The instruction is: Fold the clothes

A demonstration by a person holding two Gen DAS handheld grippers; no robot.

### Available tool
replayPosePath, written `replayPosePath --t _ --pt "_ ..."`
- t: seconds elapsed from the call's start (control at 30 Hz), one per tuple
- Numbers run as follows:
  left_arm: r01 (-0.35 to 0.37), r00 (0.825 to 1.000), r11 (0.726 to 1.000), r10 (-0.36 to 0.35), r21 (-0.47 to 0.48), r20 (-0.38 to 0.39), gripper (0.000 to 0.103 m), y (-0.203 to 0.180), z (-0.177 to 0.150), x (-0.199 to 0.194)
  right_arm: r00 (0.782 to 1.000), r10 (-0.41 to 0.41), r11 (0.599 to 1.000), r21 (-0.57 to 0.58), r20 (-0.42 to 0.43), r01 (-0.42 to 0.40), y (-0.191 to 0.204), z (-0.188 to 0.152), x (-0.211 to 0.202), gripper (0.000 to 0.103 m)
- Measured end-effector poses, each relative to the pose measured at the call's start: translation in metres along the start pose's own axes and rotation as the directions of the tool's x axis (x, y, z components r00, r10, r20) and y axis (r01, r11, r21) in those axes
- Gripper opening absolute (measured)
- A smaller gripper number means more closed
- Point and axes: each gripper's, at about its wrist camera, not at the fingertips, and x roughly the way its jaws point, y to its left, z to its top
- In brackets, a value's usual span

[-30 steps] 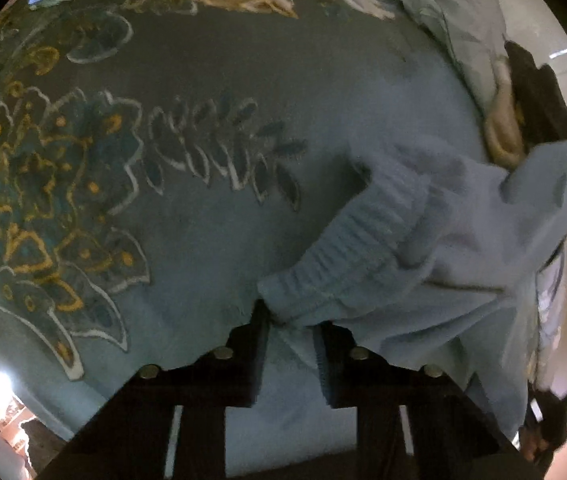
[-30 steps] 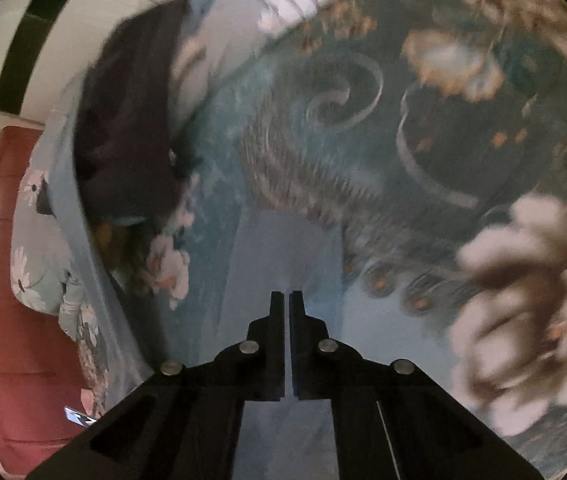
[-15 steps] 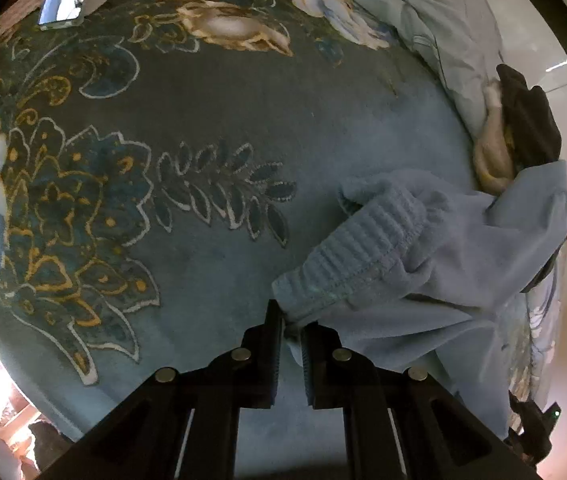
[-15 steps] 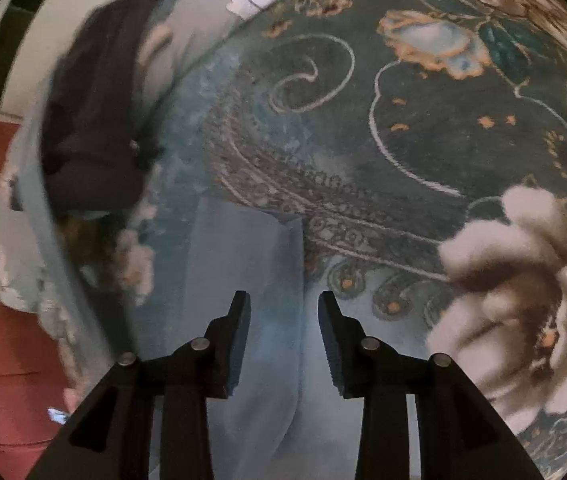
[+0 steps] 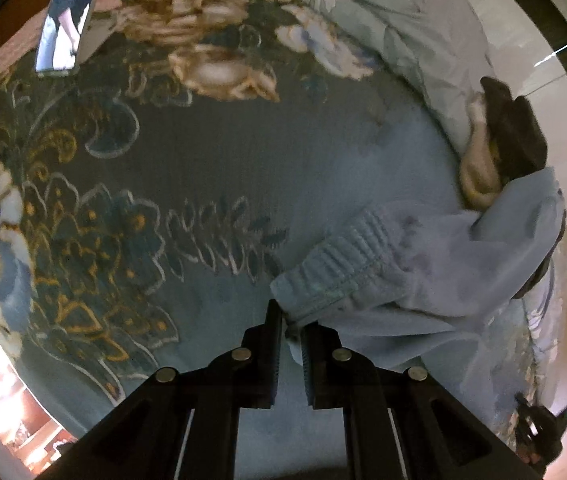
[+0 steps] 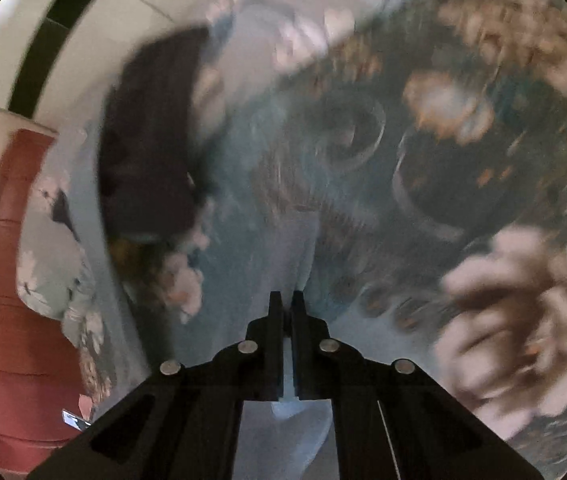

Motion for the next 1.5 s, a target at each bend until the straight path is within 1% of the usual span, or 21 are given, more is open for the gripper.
replayPosePath --t 0.13,0.2,0.3,0.4,0.5,0.6,0.67,0.7,0.73,0.77,0.8,0.9,0.97,1.03,1.1,1.2,1.27,1.37,1.4,1.43,1.5 --pt "-0.002 0.999 1.0 0.001 0.01 0.05 0.008 0.012 0.018 -0.013 0.996 -0.006 1.0 0.019 0.091 0.004 -0.024 0.008 -0.048 0.003" --pt "-0.016 0.997 1.0 0.016 -0.001 0.07 0.007 0.02 0.016 -0.022 0.992 -0.014 0.999 0.035 0.126 0.01 -0.038 0.01 -0.069 0.003" --pt "-0.015 0.998 0.999 0.017 -0.03 0.064 0.007 0.036 0.011 -0.023 0.992 -0.055 0.997 0.066 0.114 0.047 -0.057 -0.001 -0.071 0.003" --pt "-0.009 1.0 0.999 0.01 -0.041 0.029 0.007 0.045 0.0 -0.017 0.992 -0.122 0.99 0.077 0.035 0.119 -0.082 -0.018 -0.056 0.003" --pt "0.011 1.0 0.999 -0.012 -0.04 -0.008 0.007 0.046 -0.012 -0.005 0.991 -0.135 0.982 0.132 -0.015 0.136 -0.106 -0.028 -0.046 0.003" --pt "0.045 0.998 0.998 -0.047 -0.046 -0.044 0.008 0.044 -0.026 0.007 0.987 -0.161 0.974 0.162 -0.003 0.159 -0.111 -0.029 -0.051 0.004" --pt "0.059 0.996 0.997 -0.062 -0.047 -0.066 0.008 0.042 -0.035 0.014 0.98 -0.197 0.968 0.164 0.015 0.192 -0.111 -0.029 -0.059 0.012" --pt "0.057 0.995 0.998 -0.061 -0.04 -0.084 0.011 0.039 -0.039 0.018 0.972 -0.233 0.961 0.158 0.023 0.227 -0.108 -0.029 -0.06 0.021" --pt "0.054 0.993 0.998 -0.057 -0.029 -0.107 0.014 0.036 -0.042 0.024 0.963 -0.268 0.954 0.151 0.03 0.261 -0.105 -0.028 -0.062 0.03" --pt "0.051 0.991 0.998 -0.054 -0.025 -0.124 0.022 0.034 -0.044 0.029 0.954 -0.296 0.946 0.145 0.035 0.288 -0.102 -0.027 -0.063 0.031" --pt "0.048 0.99 0.998 -0.052 -0.033 -0.131 0.028 0.033 -0.043 0.033 0.959 -0.282 0.951 0.139 0.025 0.276 -0.096 -0.025 -0.058 0.032" --pt "0.039 0.987 0.997 -0.048 -0.059 -0.152 0.035 0.029 -0.041 0.044 0.971 -0.239 0.964 0.122 -0.006 0.238 -0.081 -0.021 -0.042 0.04" --pt "0.033 0.985 0.997 -0.045 -0.077 -0.166 0.039 0.027 -0.039 0.052 0.977 -0.211 0.969 0.121 -0.039 0.214 -0.069 -0.016 -0.026 0.044" --pt "0.026 0.983 0.995 -0.042 -0.094 -0.18 0.04 0.024 -0.037 0.059 0.975 -0.202 0.965 0.151 -0.091 0.214 -0.064 -0.009 -0.005 0.047" --pt "0.019 0.98 0.994 -0.04 -0.111 -0.194 0.041 0.021 -0.036 0.067 0.966 -0.222 0.953 0.182 -0.131 0.244 -0.06 -0.002 0.012 0.047" --pt "0.01 0.978 0.991 -0.037 -0.13 -0.205 0.042 0.019 -0.033 0.074 0.927 -0.328 0.913 0.192 -0.18 0.36 -0.057 0.009 0.034 0.047" --pt "0.008 0.978 0.991 -0.036 -0.137 -0.203 0.042 0.018 -0.03 0.075 0.899 -0.377 0.887 0.193 -0.222 0.419 -0.058 0.013 0.047 0.047" --pt "-0.002 0.979 0.99 -0.027 -0.139 -0.204 0.042 0.016 -0.028 0.074 0.881 -0.417 0.868 0.191 -0.223 0.459 -0.056 0.013 0.047 0.047" --pt "-0.006 0.979 0.99 -0.023 -0.138 -0.204 0.04 0.015 -0.028 0.074 0.875 -0.43 0.861 0.191 -0.224 0.472 -0.055 0.013 0.047 0.042" --pt "-0.009 0.979 0.991 -0.018 -0.134 -0.201 0.04 0.013 -0.027 0.073 0.869 -0.44 0.855 0.191 -0.225 0.482 -0.055 0.013 0.047 0.03" --pt "-0.012 0.98 0.991 -0.014 -0.131 -0.196 0.038 0.009 -0.026 0.072 0.876 -0.427 0.859 0.202 -0.225 0.471 -0.061 0.011 0.043 0.016"
